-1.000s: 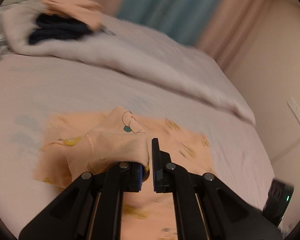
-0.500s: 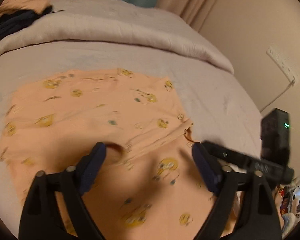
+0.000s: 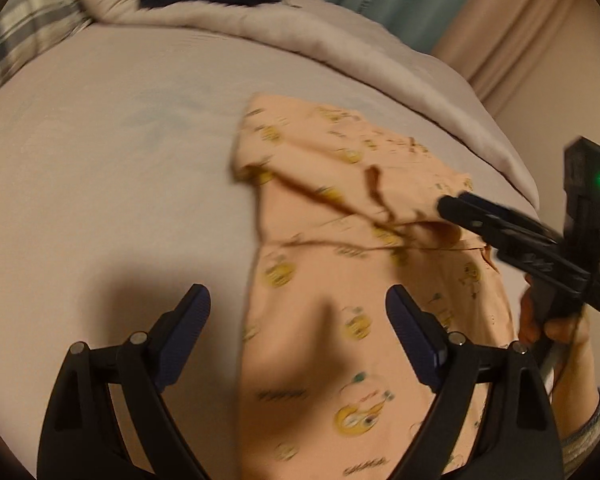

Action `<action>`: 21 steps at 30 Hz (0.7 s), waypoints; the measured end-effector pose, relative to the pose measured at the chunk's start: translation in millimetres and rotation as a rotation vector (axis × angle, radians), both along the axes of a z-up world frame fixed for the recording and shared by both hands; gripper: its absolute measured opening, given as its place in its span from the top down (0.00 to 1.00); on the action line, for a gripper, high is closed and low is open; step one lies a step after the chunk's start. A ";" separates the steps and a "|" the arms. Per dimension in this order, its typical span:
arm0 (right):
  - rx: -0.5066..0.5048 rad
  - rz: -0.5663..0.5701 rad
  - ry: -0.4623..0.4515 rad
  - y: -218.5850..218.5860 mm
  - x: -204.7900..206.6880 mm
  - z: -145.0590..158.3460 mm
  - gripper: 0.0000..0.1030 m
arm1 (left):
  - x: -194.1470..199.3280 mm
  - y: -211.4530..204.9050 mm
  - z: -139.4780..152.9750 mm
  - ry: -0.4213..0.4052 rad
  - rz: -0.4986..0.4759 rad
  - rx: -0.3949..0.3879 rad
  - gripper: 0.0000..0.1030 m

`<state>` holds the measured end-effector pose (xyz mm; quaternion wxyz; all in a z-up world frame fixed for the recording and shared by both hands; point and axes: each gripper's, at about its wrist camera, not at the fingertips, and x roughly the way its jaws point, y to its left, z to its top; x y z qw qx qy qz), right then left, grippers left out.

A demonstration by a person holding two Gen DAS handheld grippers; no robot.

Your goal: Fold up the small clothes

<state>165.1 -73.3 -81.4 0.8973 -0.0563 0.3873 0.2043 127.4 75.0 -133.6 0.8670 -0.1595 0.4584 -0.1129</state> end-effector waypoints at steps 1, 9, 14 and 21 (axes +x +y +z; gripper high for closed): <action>-0.055 0.007 0.002 6.5 4.1 -3.6 0.37 | -3.6 5.3 -1.9 0.011 0.013 -0.017 0.13; 0.155 -0.085 0.126 -39.3 27.1 -13.0 0.97 | -22.6 21.6 -3.8 0.034 0.034 -0.043 0.13; 0.547 -0.254 0.025 -134.1 -4.6 -4.3 0.96 | -21.2 22.9 -9.5 0.044 0.032 -0.067 0.13; 0.590 -0.456 0.216 -196.2 -22.2 -63.4 0.94 | -24.0 21.6 -12.0 0.057 0.023 -0.063 0.13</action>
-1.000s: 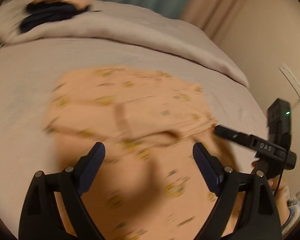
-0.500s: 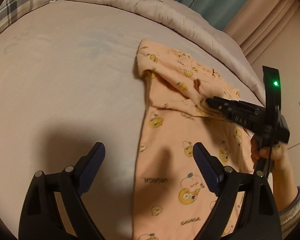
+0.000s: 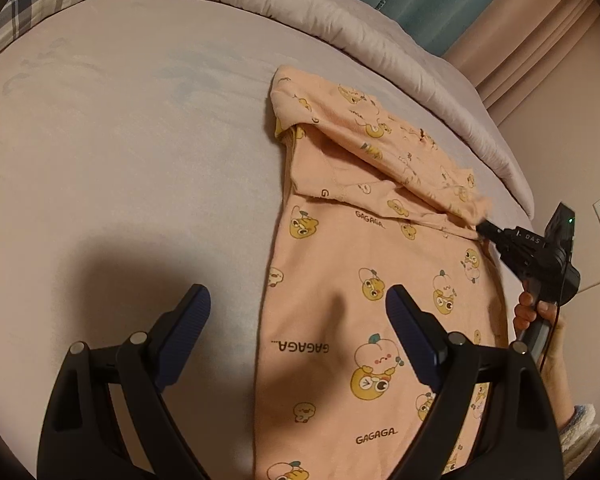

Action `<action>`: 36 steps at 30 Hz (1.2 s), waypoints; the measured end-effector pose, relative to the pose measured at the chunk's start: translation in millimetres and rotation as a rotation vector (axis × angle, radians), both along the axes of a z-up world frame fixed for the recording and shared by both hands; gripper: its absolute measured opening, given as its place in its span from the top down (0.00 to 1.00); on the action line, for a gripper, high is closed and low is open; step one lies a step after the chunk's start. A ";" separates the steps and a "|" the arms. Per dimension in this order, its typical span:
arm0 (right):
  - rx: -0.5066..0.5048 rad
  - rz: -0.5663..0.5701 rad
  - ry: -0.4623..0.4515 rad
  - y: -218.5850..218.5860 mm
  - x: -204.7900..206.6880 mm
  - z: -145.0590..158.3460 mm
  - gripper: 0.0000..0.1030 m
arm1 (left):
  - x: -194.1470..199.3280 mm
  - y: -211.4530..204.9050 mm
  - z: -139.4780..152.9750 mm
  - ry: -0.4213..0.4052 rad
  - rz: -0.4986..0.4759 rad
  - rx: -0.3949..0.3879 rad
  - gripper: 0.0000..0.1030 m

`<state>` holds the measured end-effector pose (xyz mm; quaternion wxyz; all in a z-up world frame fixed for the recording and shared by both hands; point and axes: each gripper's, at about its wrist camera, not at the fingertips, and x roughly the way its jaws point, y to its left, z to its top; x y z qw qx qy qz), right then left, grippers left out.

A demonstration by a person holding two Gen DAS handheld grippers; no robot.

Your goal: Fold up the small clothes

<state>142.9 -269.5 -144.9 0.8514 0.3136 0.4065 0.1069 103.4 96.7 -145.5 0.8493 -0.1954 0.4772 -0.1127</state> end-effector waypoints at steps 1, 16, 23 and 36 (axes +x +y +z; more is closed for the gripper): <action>0.061 -0.011 0.010 -7.0 -3.4 -1.0 0.88 | -0.2 0.8 -0.1 0.003 0.002 0.005 0.13; 0.355 -0.037 0.064 4.7 14.4 -5.3 0.49 | -4.8 10.0 -2.3 0.025 0.026 0.015 0.13; 0.062 0.002 0.075 22.6 25.0 7.1 0.91 | -6.8 2.7 -3.5 0.038 0.001 0.025 0.13; -0.096 -0.117 0.080 -7.7 18.1 4.4 0.82 | -13.9 -6.7 -8.9 0.064 -0.042 0.051 0.13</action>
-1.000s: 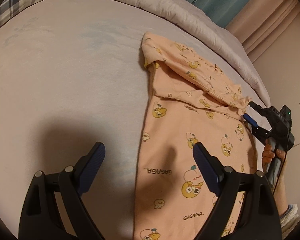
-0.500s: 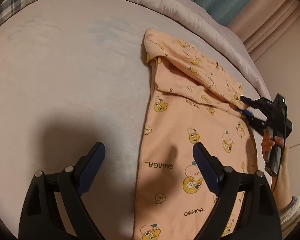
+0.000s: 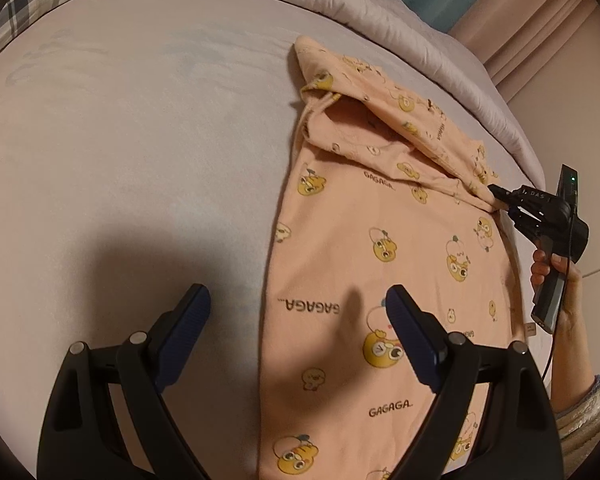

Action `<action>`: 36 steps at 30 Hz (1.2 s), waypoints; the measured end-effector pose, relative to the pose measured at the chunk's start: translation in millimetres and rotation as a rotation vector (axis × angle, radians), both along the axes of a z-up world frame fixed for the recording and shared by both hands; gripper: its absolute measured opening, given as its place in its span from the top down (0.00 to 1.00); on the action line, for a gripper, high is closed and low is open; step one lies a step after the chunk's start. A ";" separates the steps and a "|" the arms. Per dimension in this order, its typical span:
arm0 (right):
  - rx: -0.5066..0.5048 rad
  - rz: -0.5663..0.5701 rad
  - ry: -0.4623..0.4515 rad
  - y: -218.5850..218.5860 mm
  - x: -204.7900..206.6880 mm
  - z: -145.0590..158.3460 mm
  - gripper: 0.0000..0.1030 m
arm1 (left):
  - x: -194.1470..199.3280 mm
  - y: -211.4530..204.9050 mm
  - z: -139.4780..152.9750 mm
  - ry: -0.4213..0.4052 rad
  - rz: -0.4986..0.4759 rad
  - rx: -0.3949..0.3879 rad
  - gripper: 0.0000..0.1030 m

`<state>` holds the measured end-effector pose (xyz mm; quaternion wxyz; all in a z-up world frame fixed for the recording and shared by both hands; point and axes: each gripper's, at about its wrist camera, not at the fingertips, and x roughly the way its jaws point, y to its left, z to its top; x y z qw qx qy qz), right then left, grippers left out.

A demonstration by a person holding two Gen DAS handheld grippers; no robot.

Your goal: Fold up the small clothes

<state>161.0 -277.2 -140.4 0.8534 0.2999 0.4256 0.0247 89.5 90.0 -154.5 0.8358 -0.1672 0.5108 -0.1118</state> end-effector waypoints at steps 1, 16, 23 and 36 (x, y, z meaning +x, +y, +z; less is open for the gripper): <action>0.037 -0.006 -0.005 -1.9 -4.2 0.0 0.76 | -2.0 -0.3 -0.2 0.003 -0.005 -0.004 0.13; -0.152 0.007 0.040 27.7 -31.1 13.8 0.50 | -47.5 -11.3 -0.7 0.027 -0.032 0.007 0.20; -0.105 0.095 0.060 32.5 -88.8 12.8 0.47 | -63.0 -8.3 -0.3 0.024 -0.029 -0.038 0.20; 0.150 0.241 0.120 14.7 -152.2 -9.4 0.47 | -85.0 4.0 -0.9 0.050 -0.039 -0.209 0.20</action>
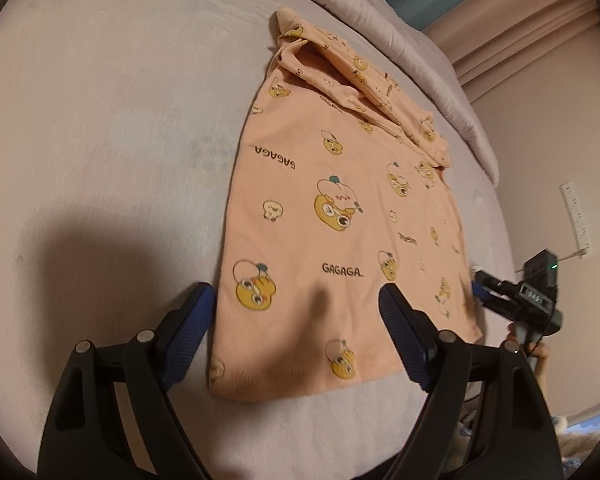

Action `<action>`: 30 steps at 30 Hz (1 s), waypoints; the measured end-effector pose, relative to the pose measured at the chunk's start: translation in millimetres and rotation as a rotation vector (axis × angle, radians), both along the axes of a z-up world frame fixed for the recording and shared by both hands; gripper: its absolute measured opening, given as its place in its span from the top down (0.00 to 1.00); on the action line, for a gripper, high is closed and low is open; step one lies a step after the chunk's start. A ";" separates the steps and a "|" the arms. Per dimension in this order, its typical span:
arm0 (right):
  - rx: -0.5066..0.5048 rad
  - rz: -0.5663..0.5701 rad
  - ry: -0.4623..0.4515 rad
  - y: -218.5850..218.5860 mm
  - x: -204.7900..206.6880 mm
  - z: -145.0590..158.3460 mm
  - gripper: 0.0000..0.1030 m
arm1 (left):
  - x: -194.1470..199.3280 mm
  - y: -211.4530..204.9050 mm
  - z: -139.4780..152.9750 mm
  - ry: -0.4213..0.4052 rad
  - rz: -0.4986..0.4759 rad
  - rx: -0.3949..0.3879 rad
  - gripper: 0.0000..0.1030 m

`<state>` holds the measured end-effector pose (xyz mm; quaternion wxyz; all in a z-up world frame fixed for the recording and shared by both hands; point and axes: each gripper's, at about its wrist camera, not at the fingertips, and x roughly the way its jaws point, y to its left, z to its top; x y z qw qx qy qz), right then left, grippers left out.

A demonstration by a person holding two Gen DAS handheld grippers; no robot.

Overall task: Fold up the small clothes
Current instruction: 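Move both grippers to the shirt hem and grasp it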

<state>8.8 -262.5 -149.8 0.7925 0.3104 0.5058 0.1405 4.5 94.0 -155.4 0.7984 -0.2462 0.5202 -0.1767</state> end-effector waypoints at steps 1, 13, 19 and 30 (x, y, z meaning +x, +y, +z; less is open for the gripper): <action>0.020 0.013 0.008 -1.3 -2.8 -1.8 0.47 | -1.6 1.5 0.0 0.003 -0.004 -0.013 0.20; 0.075 0.138 0.032 3.7 -27.6 -7.8 0.47 | -14.7 33.9 -7.6 0.035 0.000 -0.180 0.20; 0.098 0.154 0.026 6.3 -28.7 -10.4 0.47 | -7.7 33.7 -9.3 0.039 0.005 -0.226 0.19; 0.109 0.212 0.013 25.2 -13.7 -12.4 0.47 | 10.4 -3.4 -9.3 0.034 -0.093 -0.229 0.20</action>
